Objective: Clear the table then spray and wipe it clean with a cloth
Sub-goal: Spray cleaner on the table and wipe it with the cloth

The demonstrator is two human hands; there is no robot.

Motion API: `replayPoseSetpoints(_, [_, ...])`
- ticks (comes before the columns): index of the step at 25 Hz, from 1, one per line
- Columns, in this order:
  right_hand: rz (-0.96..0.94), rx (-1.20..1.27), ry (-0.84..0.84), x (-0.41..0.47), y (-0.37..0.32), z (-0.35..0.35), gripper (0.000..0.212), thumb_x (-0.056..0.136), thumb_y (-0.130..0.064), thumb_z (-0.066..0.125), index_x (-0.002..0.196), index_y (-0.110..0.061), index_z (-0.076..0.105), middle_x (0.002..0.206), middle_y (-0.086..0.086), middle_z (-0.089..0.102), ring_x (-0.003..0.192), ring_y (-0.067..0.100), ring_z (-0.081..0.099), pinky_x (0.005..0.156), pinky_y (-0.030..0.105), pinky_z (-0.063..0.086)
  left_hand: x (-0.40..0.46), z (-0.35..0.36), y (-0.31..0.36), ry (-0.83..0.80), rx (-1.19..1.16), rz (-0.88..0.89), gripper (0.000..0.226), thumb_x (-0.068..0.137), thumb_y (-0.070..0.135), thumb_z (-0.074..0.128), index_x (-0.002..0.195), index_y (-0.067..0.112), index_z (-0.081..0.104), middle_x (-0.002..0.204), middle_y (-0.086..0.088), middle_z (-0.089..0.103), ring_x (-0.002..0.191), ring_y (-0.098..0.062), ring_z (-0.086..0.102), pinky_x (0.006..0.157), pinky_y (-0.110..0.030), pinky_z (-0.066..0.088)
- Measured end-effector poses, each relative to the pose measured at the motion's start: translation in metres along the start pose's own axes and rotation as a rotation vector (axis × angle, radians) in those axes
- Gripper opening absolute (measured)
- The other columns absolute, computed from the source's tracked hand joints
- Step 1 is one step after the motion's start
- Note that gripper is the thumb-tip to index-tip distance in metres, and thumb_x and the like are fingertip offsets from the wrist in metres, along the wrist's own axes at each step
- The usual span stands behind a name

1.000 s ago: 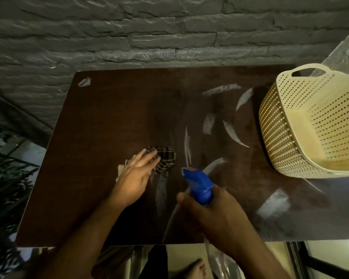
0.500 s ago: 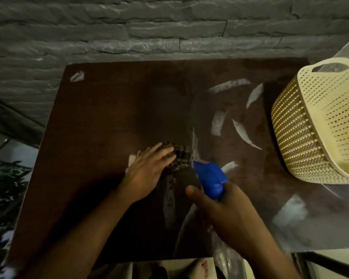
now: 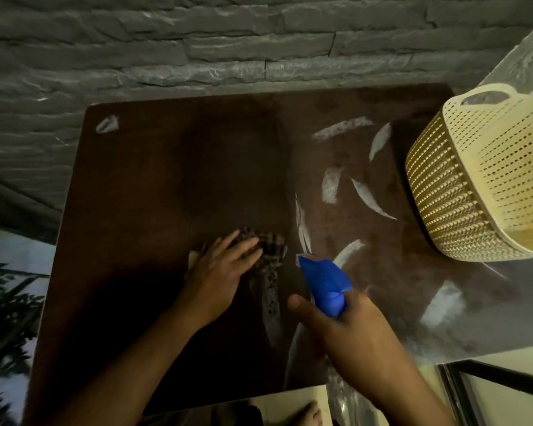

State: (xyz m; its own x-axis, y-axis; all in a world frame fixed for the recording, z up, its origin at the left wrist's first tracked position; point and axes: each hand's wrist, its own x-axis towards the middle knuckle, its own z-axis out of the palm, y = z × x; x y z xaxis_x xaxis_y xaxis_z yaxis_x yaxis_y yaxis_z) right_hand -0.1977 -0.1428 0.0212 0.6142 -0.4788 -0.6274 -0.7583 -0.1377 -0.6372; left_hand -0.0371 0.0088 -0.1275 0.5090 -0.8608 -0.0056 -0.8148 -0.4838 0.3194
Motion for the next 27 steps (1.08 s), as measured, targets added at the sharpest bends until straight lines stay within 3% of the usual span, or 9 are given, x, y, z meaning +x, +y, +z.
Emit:
replayPoseSetpoints(2, [0.028, -0.009, -0.012, -0.007, 0.003, 0.001, 0.037, 0.071, -0.066, 0.063, 0.071, -0.029, 0.058, 0.066, 0.0, 0.07, 0.065, 0.013, 0.068, 0.069, 0.034, 0.055, -0.023, -0.01, -0.036, 0.036, -0.035, -0.07, 0.053, 0.088, 0.01, 0.033, 0.136, 0.027, 0.05, 0.149, 0.005, 0.04, 0.14, -0.022, 0.032, 0.107, -0.047, 0.024])
replayPoseSetpoints(5, [0.023, -0.023, -0.028, -0.009, 0.009, 0.003, 0.035, 0.074, -0.063, 0.065, 0.072, -0.03, 0.058, 0.067, 0.001, 0.069, 0.065, 0.013, 0.067, 0.066, 0.032, 0.052, 0.052, -0.028, -0.102, 0.127, -0.078, -0.376, 0.049, 0.097, 0.007, 0.037, 0.143, 0.022, 0.04, 0.155, 0.002, 0.029, 0.145, -0.025, 0.019, 0.116, -0.047, 0.018])
replayPoseSetpoints(8, [-0.02, -0.051, -0.019, -0.014, 0.016, 0.004, 0.038, 0.068, -0.066, 0.063, 0.073, -0.028, 0.058, 0.068, 0.003, 0.068, 0.065, 0.018, 0.068, 0.069, 0.04, 0.058, 0.108, -0.025, -0.113, 0.122, -0.112, -0.53, 0.049, 0.098, 0.011, 0.037, 0.145, 0.024, 0.038, 0.157, 0.004, 0.024, 0.145, -0.027, 0.016, 0.114, -0.054, 0.019])
replayPoseSetpoints(15, [-0.005, -0.139, -0.1, -0.056, 0.049, 0.005, 0.035, 0.078, -0.06, 0.066, 0.073, -0.026, 0.058, 0.066, 0.006, 0.07, 0.058, 0.016, 0.066, 0.068, 0.037, 0.056, 0.063, -0.014, -0.073, 0.147, -0.102, -0.454, 0.049, 0.097, 0.007, 0.039, 0.144, 0.022, 0.039, 0.157, 0.004, 0.025, 0.145, -0.027, 0.015, 0.117, -0.051, 0.015])
replayPoseSetpoints(20, [-0.002, -0.192, -0.011, -0.074, 0.077, 0.003, 0.042, 0.071, -0.07, 0.061, 0.074, -0.029, 0.057, 0.067, 0.003, 0.07, 0.065, 0.019, 0.07, 0.07, 0.04, 0.06, 0.039, -0.005, -0.042, 0.143, -0.093, -0.456, 0.05, 0.097, 0.007, 0.038, 0.145, 0.022, 0.038, 0.157, 0.004, 0.024, 0.146, -0.025, 0.013, 0.118, -0.046, 0.01])
replayPoseSetpoints(24, [0.04, -0.2, -0.113, -0.093, 0.09, 0.013, 0.039, 0.072, -0.069, 0.063, 0.082, -0.031, 0.057, 0.074, 0.0, 0.071, 0.072, 0.016, 0.07, 0.078, 0.04, 0.06, 0.026, -0.001, -0.021, 0.143, -0.096, -0.481, 0.049, 0.099, 0.008, 0.036, 0.145, 0.024, 0.037, 0.158, 0.007, 0.022, 0.147, -0.022, 0.01, 0.116, -0.047, 0.006])
replayPoseSetpoints(27, [-0.039, -0.168, -0.106, -0.094, 0.081, 0.018, 0.032, 0.078, -0.064, 0.062, 0.084, -0.034, 0.055, 0.074, -0.001, 0.07, 0.072, 0.015, 0.069, 0.078, 0.041, 0.06, 0.019, 0.002, -0.013, 0.146, -0.092, -0.463, 0.049, 0.098, 0.008, 0.037, 0.145, 0.024, 0.037, 0.158, 0.007, 0.022, 0.146, -0.023, 0.01, 0.117, -0.047, 0.007])
